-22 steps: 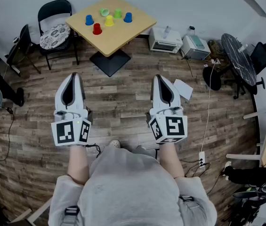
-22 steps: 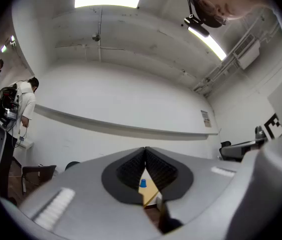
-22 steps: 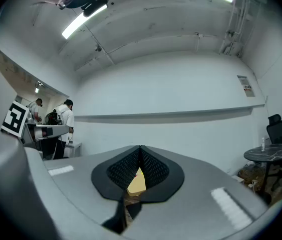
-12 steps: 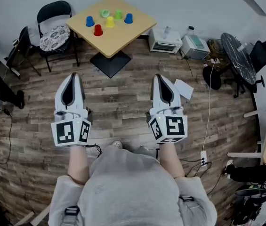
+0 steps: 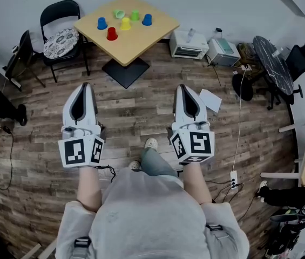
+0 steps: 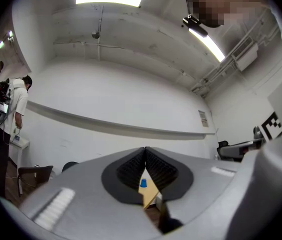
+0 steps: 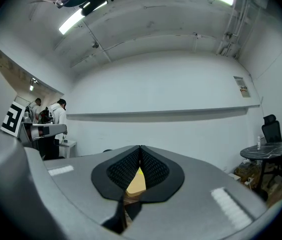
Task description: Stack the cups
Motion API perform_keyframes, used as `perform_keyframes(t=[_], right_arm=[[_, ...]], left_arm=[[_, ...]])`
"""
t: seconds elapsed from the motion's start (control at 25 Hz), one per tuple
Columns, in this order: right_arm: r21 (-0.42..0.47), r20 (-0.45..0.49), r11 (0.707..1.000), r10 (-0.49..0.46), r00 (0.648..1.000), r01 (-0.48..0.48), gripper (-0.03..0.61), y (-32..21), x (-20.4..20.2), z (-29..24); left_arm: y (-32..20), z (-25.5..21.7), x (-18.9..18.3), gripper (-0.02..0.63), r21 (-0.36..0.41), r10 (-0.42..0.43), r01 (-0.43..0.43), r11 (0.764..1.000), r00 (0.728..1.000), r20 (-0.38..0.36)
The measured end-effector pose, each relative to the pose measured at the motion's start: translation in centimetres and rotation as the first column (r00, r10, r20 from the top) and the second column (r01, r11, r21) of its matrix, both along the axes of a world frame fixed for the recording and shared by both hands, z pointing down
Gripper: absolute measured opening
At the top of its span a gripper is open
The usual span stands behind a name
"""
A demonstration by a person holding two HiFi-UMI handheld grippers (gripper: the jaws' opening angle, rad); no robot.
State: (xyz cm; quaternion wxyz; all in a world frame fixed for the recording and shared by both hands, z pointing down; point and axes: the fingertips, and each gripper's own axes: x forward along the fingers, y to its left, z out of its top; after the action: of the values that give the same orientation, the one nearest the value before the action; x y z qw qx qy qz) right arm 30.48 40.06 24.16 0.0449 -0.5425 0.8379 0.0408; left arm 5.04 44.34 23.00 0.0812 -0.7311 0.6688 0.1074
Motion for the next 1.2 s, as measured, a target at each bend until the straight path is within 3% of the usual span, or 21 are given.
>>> perform_keyframes(t=[0.32,1.2], right_arm=[[0.023,-0.01,1.0,-0.012,1.0,0.012,0.003,-5.7,-1.0,-0.1],[0.055,-0.004,0.986,-0.155,0.988,0.155,0.003,-30.6,-4.7,-2.8]], left_arm=[[-4.7,0.2,-1.7,0.058,-0.003,-0.034,0.034,0.999,0.999,-0.004],[-27.6,-2.7,-3.4,0.058,0.037,-0.118,0.118,0.992,0.993,-0.008]])
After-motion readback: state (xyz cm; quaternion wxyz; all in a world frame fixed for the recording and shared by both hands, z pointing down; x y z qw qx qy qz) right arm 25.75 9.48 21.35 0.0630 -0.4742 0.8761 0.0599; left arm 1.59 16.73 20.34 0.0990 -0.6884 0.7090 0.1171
